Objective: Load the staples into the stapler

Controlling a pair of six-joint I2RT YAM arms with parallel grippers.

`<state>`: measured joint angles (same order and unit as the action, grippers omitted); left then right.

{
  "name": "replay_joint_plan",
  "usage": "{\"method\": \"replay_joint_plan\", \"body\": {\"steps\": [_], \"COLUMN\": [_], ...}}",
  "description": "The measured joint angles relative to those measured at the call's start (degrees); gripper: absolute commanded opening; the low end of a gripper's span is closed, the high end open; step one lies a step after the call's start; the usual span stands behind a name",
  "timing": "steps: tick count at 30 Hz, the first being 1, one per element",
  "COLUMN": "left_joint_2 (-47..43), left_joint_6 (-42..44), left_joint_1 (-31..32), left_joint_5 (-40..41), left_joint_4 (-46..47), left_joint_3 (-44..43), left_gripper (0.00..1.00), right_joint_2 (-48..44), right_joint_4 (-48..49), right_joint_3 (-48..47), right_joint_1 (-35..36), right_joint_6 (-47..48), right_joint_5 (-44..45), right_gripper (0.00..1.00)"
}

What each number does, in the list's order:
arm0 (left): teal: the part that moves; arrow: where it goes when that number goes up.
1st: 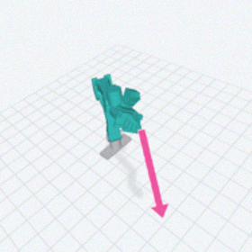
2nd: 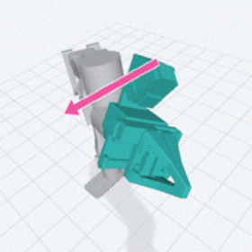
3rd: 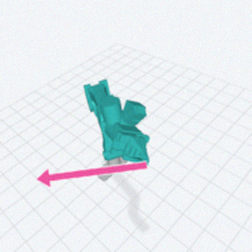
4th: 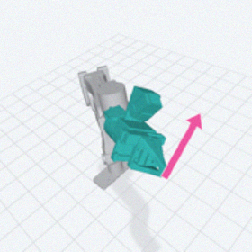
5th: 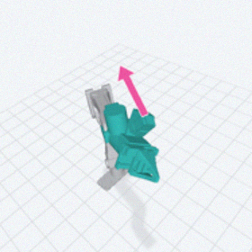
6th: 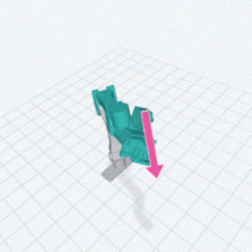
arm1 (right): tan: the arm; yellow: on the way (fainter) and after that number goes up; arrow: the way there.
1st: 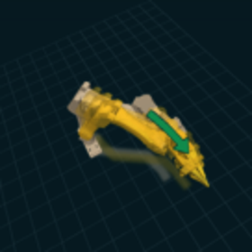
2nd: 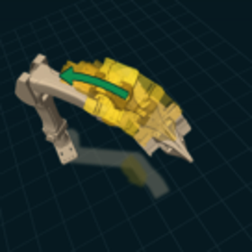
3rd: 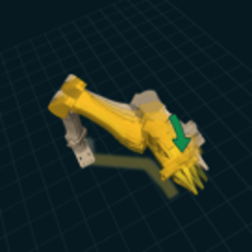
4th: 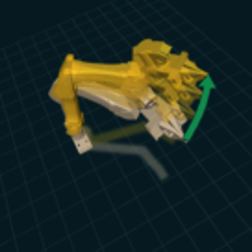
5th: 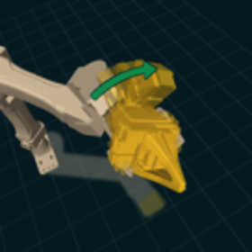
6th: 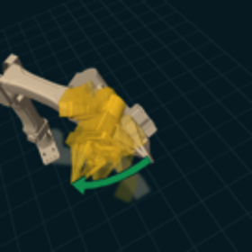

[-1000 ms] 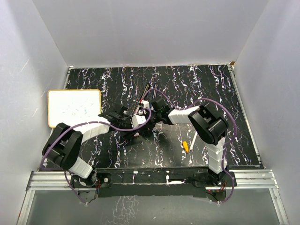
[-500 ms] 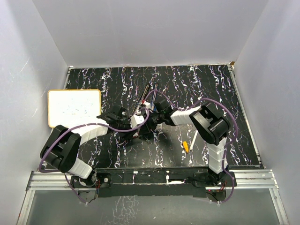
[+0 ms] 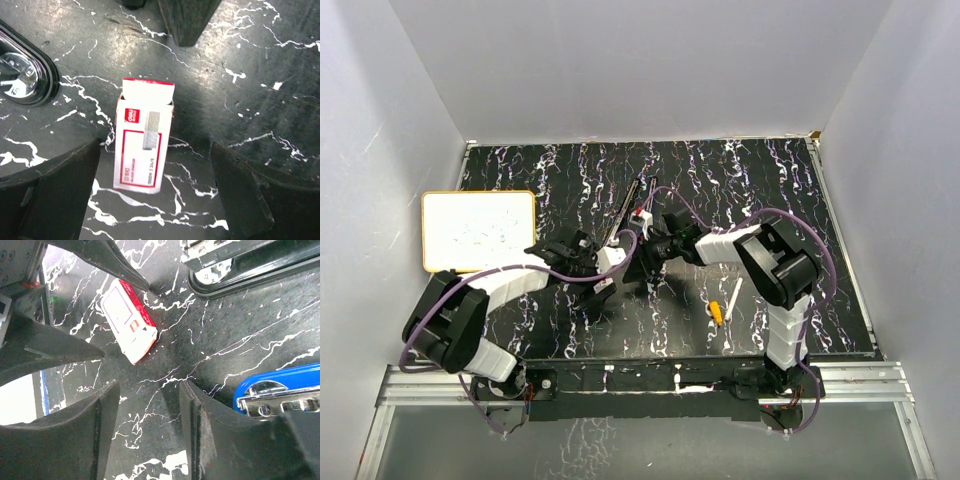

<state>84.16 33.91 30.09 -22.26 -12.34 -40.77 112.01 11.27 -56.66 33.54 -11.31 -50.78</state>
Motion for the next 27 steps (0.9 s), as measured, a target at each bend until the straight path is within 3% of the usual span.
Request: {"method": "replay_joint_plan", "body": {"steps": [5, 8, 18, 22, 27], "left_joint_2": [-5.14, -8.28, -4.87, 0.61, 3.15], "left_joint_6": [-0.09, -0.22, 1.60, 3.06, 2.84], "left_joint_1": [-1.64, -5.75, -31.50, -36.74, -37.92], "left_joint_5": [-0.37, -3.32, -23.12, -29.66, -33.27], "left_joint_4": [-4.17, -7.89, -26.97, -33.33, -37.11], "left_joint_3": [-0.28, -2.73, -15.08, -19.23, -18.91], "left_gripper": [0.86, 0.82, 0.77, 0.74, 0.75], "right_joint_2": [-2.16, -5.62, -13.31, -13.25, -10.23], "right_joint_4": [-1.29, -2.82, -5.95, -7.80, -9.60], "right_joint_3": [0.31, 1.33, 1.51, 1.42, -1.38], "right_joint_1": [-0.17, -0.17, 2.01, 7.98, 13.49], "right_joint_6": [5.75, 11.45, 29.81, 37.07, 43.30], "right_joint_5": [-0.15, 0.02, 4.92, 10.62, 16.06], "right_gripper": [0.72, 0.78, 0.80, 0.80, 0.81]}}
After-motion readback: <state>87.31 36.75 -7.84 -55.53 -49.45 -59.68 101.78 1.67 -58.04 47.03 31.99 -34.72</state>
